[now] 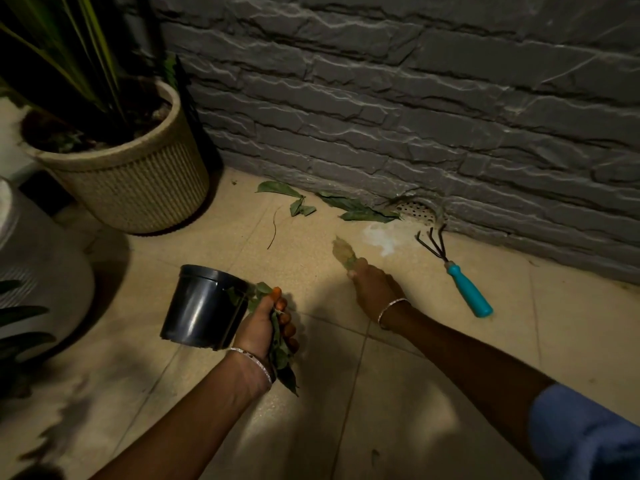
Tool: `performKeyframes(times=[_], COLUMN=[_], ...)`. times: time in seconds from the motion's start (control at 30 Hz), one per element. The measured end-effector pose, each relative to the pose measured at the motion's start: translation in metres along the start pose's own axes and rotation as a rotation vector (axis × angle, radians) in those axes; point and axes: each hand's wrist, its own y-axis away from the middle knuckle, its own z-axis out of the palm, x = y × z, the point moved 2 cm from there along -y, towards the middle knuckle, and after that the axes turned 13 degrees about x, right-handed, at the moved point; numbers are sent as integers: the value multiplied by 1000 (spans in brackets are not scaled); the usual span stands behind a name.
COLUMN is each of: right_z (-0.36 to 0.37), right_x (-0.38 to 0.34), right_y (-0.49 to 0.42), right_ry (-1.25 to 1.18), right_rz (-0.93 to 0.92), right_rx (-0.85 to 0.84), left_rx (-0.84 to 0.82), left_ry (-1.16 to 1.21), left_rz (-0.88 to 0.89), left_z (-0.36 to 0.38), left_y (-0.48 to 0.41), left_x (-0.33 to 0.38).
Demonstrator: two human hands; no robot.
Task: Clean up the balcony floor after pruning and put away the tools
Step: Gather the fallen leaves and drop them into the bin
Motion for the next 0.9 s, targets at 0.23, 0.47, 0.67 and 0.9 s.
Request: performKeyframes(times=[0.23, 0.47, 0.67, 0.9], right_z=[-59, -104, -166, -228], right_x=[-5, 23, 28, 40], right_y=[36, 67, 76, 67], right_ry=[-512, -992, -1699, -2054], right_rz=[422, 894, 1025, 920], right_rx=[327, 272, 359, 445], left_rx=[-24, -71, -138, -258], left_ry=[0, 11, 54, 127], left_rz=[-4, -12, -44, -45], left_z=[10, 25, 48, 100], left_y=[10, 24, 37, 58], left_x=[0, -3, -1, 14])
